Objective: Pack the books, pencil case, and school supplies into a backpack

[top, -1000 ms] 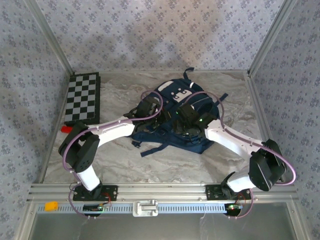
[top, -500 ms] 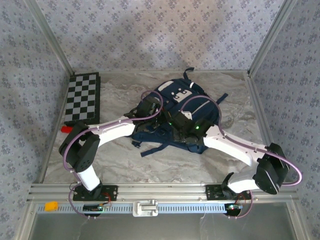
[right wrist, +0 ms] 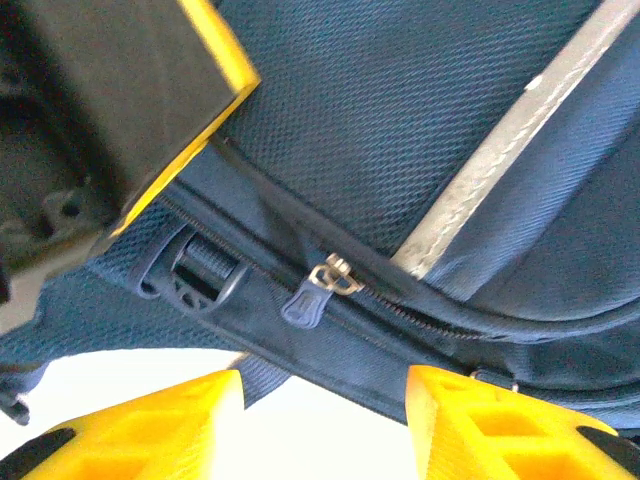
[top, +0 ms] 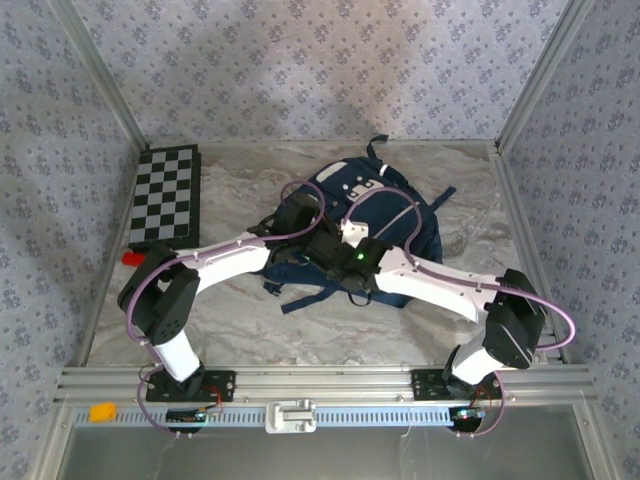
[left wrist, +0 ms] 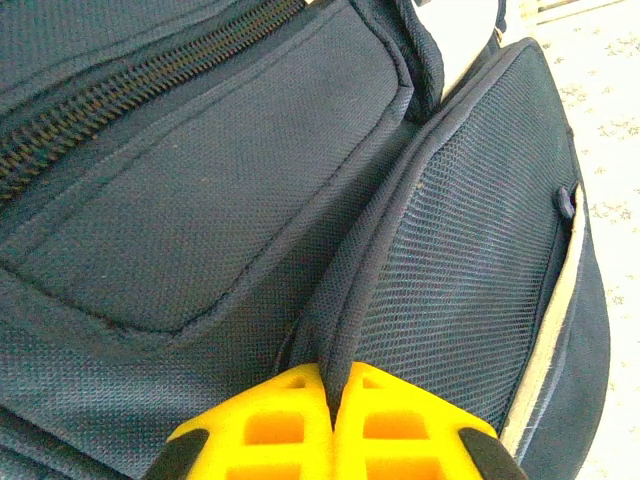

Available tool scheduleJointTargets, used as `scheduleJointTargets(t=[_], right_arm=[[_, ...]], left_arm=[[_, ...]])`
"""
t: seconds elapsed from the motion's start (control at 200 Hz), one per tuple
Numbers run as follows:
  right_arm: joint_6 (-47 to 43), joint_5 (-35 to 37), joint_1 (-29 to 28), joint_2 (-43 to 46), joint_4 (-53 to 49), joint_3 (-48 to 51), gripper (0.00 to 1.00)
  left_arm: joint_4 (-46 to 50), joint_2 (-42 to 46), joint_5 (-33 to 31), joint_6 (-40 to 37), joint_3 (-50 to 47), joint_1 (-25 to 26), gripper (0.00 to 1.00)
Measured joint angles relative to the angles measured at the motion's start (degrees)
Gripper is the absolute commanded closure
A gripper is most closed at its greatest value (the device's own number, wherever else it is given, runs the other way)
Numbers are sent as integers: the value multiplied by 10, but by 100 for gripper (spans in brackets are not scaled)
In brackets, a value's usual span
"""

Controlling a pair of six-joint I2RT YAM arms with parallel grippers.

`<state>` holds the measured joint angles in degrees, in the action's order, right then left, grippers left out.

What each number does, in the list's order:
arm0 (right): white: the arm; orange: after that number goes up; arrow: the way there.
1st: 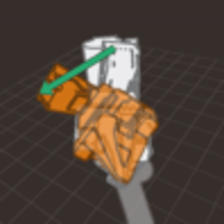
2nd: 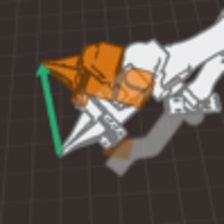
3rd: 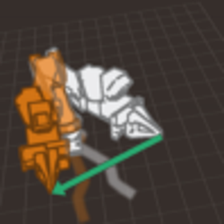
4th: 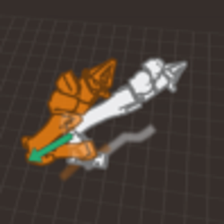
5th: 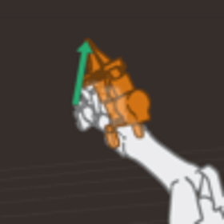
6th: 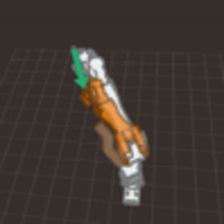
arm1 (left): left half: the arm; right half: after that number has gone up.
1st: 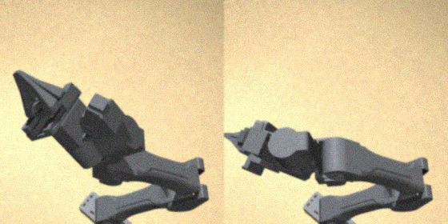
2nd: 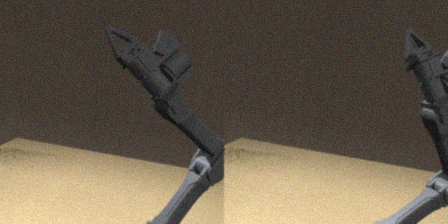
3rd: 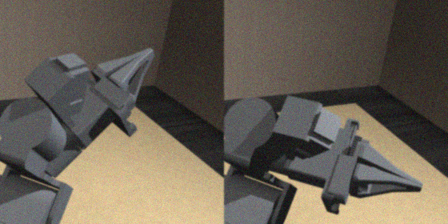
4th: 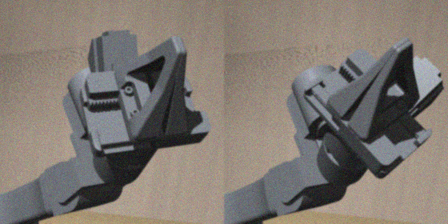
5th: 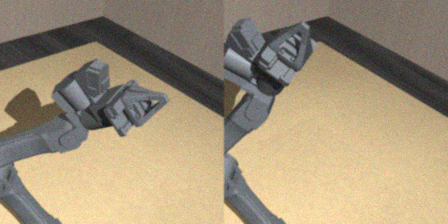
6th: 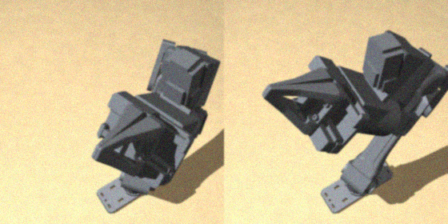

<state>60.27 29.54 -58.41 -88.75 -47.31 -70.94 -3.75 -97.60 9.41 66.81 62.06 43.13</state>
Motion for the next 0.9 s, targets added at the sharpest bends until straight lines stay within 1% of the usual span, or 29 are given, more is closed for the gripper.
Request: scheduleJointTargets(t=[0.165,0.25,0.365,0.51,0.62,0.73,0.899], right_arm=[[24,23,0,-3,-15,-2,51],[32,24,6,-3,-16,0,51],[37,24,17,-3,-15,3,46],[37,22,22,-9,-5,4,44],[39,22,30,-16,2,12,44],[45,26,33,-16,-1,16,49],[49,42,33,-4,-29,33,51]], left_arm=[[-28,0,25,26,-10,-5,100],[-50,0,37,45,-21,-7,100],[-69,0,47,63,-29,-7,100],[-82,1,50,73,-35,-7,100],[-88,2,50,75,-39,-7,100],[-89,5,49,74,-41,-6,100],[-73,13,38,59,-40,-7,100]])
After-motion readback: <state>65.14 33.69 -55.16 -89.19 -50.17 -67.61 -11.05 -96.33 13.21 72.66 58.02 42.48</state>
